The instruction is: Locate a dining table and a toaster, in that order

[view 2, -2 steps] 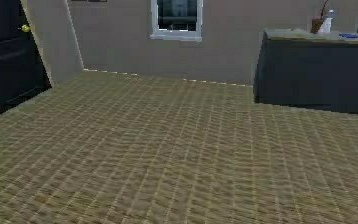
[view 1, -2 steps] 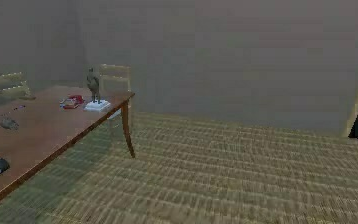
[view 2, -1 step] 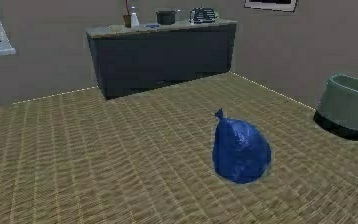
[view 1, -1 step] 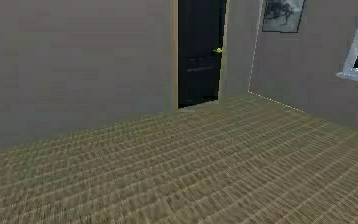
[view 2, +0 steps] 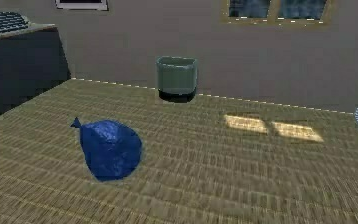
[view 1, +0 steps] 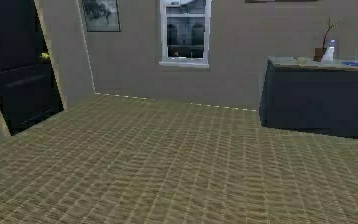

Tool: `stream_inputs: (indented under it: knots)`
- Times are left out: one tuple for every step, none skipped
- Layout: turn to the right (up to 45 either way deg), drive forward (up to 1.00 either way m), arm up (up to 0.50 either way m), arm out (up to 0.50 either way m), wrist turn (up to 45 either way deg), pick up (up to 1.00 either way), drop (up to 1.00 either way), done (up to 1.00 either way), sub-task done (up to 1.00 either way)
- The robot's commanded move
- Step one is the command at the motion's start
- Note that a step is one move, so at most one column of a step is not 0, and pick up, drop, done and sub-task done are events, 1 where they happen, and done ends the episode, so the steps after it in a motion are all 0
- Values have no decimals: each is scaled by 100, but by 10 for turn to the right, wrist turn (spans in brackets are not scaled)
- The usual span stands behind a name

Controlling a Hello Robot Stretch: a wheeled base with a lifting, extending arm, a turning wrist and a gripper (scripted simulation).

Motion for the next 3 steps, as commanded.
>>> stream_inputs:
  knots:
    - [300, 0, 0, 0, 0, 0, 0, 0, 0]
    - [0, 100, 0, 0, 0, 0, 0, 0, 0]
    - [60, 0, 0, 0, 0, 0, 0, 0, 0]
